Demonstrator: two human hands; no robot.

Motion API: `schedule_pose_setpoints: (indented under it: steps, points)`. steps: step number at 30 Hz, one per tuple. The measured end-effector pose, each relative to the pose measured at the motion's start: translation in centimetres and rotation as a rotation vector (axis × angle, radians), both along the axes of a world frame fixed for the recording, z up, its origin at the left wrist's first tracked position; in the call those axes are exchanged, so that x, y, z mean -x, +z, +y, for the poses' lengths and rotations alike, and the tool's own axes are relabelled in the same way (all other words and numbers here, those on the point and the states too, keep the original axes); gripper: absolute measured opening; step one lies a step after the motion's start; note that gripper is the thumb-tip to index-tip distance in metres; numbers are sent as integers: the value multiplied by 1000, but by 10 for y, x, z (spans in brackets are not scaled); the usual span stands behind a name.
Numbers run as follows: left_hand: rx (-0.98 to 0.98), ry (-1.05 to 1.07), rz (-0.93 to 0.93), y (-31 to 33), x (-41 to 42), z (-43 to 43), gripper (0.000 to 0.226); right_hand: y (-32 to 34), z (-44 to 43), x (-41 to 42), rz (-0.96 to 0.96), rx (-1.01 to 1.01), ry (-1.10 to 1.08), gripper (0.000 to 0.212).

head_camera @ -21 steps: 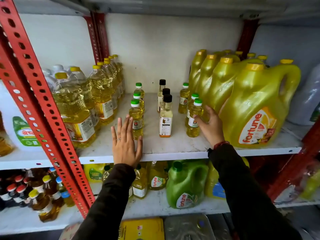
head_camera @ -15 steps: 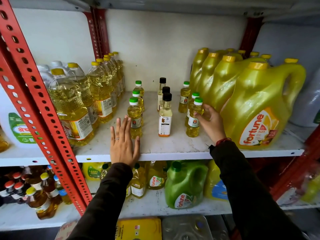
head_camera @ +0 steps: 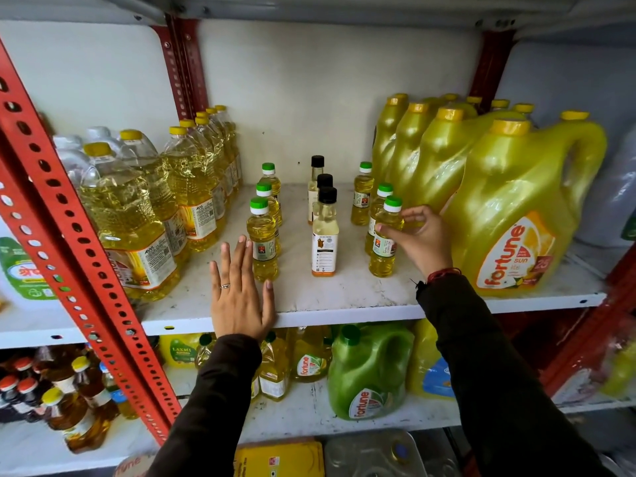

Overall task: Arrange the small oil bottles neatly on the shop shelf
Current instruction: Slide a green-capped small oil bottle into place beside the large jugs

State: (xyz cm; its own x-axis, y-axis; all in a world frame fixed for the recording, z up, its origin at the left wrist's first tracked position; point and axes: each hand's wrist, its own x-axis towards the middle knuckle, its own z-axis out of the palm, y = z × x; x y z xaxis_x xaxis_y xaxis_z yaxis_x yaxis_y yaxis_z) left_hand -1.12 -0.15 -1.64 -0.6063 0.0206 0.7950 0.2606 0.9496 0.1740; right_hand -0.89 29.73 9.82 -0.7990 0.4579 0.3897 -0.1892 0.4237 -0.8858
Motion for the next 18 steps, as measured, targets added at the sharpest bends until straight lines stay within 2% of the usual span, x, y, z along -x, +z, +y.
schedule_pose_setpoints:
  steps: [5,10,14,18]
  points:
    - [-1,2,-6,1,-1,0,73,6,5,-1,-42,-47,115,45]
    - [13,7,-28,1,0,-1,74,8,7,1,-54,-30,123,40]
    - [27,16,-40,1,0,-1,74,5,1,-1,-16,-41,80,45]
    - [30,15,-53,1,0,-2,74,1,-4,-2,-28,-77,65,59]
